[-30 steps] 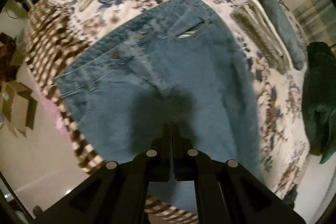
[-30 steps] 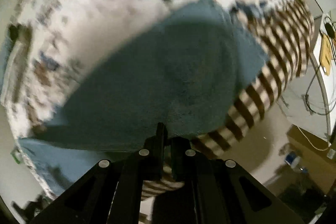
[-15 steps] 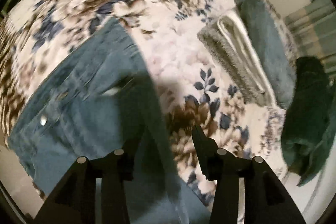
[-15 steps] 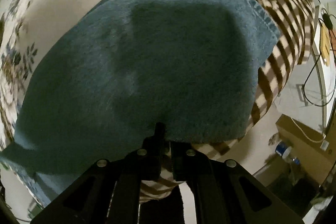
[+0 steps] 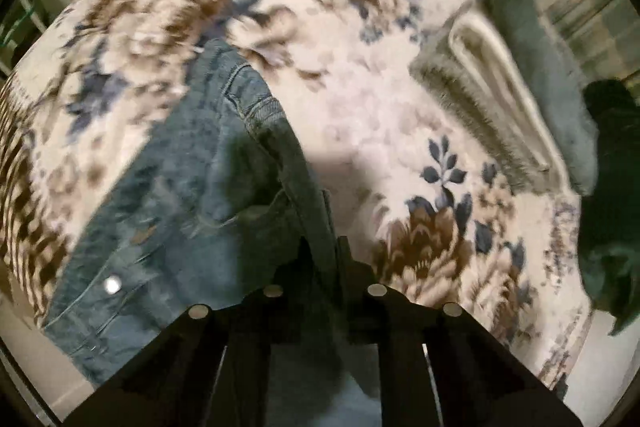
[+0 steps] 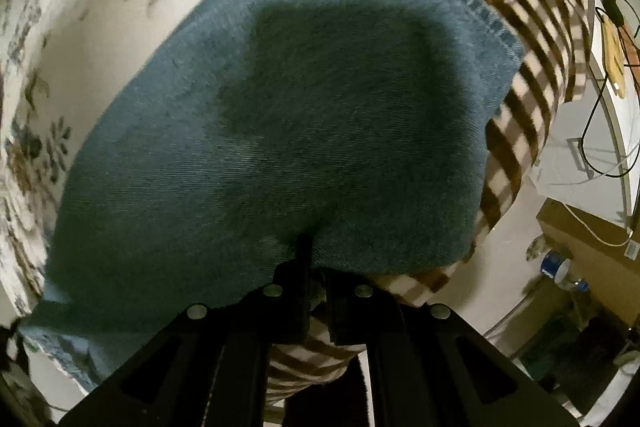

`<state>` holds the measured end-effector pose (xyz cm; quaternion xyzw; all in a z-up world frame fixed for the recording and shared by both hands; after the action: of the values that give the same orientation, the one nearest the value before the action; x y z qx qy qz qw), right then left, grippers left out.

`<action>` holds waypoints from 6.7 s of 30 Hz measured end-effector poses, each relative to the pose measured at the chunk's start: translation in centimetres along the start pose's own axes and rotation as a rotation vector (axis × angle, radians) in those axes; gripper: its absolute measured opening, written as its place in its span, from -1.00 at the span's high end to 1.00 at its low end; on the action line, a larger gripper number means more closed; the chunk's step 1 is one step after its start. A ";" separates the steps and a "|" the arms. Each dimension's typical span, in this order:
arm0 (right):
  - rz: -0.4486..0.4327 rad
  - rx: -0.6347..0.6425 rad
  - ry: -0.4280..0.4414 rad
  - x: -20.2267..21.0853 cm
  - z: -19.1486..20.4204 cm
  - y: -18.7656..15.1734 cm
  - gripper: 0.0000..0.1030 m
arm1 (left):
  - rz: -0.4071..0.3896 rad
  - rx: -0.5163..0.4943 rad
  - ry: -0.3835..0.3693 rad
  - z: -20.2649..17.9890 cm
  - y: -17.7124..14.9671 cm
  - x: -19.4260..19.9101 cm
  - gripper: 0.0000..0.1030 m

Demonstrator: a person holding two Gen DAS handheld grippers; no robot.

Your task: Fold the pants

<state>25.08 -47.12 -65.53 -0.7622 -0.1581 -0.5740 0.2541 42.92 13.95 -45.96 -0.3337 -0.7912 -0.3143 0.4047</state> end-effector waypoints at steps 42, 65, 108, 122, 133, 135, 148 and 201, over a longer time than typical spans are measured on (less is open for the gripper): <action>-0.300 0.068 0.128 4.6 -5.7 13.2 -0.16 | 0.036 -0.222 0.163 1.1 -20.2 3.6 -0.70; -0.491 0.154 0.094 6.9 -5.6 12.7 0.70 | 0.204 -0.518 0.144 -12.8 -25.7 -8.2 -0.70; -0.227 -0.283 0.894 -4.5 -8.6 6.9 0.88 | 0.366 -0.407 0.151 -6.9 -29.9 -12.7 -1.00; -0.556 0.110 0.754 16.5 -1.6 -5.7 0.89 | 0.182 -0.302 0.037 -3.3 -22.2 1.2 -1.00; -0.517 0.573 0.487 9.8 21.9 -24.4 0.89 | 0.102 -0.176 0.147 10.8 -17.6 6.5 -1.00; -0.479 0.652 0.407 6.5 25.2 -26.6 0.87 | 0.102 -0.147 0.170 13.5 -17.5 7.1 -1.00; -0.229 0.657 0.419 6.3 26.0 -27.9 -0.16 | 0.046 0.001 0.188 21.6 -17.1 11.0 -1.00; -0.249 0.713 0.063 2.8 26.3 -24.2 -0.51 | -0.384 -0.008 -0.165 18.7 -13.4 14.5 0.59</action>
<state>33.88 -12.43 -63.49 -0.5828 -0.4315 -0.5326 0.4365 17.89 24.51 -45.51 -0.2032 -0.8694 -0.3606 0.2698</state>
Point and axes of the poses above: each gripper's, at about its wrist camera, not at the fingertips, and x roughly against the way its jaws point, z to its left, y to its top, the point moved 3 cm from there along -x, roughly the way its jaws point, and after that the axes turned 14 degrees about -y, right-handed, at the moved point
